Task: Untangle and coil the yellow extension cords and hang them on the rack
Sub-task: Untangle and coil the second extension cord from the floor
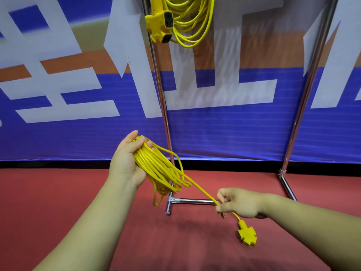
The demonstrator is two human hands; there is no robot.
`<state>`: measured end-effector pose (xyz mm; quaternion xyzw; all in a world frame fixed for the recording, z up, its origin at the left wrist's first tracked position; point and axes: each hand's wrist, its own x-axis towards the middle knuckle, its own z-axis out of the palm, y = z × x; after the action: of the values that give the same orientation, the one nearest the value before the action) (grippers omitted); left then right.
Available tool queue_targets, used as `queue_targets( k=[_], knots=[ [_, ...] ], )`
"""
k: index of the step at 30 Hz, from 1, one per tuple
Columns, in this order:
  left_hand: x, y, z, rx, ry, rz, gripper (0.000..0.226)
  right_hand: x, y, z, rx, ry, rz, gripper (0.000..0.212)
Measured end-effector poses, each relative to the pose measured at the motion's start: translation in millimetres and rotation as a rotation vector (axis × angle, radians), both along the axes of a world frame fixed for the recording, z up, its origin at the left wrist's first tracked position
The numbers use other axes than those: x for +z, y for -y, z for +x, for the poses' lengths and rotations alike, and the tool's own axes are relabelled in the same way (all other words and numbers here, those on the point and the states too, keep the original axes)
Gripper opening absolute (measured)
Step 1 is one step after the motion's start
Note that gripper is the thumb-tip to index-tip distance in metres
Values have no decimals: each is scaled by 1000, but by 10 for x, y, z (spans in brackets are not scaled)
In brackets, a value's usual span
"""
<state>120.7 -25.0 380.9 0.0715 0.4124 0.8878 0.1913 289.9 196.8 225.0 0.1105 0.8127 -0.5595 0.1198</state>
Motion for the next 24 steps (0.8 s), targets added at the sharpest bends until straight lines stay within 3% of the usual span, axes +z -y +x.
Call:
queue_targets(
  k=[6, 9, 12, 17, 24],
  knots=[
    [-17, 42, 23, -84, -29, -95, 36, 46, -184, 87, -172, 59, -100, 24],
    [-21, 35, 101, -145, -139, -244, 35, 247, -276, -8, -453, -81, -71, 29],
    [-71, -55, 239, -232, -253, -417, 36, 623, -291, -106, -615, -202, -203, 24],
    [-214, -281, 416, -350, -340, -620, 43, 1281, -99, -19, -389, -293, -213, 13],
    [-377, -513, 590, -531, -462, -733, 32, 1570, 12, 123, -115, -384, -225, 12]
  ],
)
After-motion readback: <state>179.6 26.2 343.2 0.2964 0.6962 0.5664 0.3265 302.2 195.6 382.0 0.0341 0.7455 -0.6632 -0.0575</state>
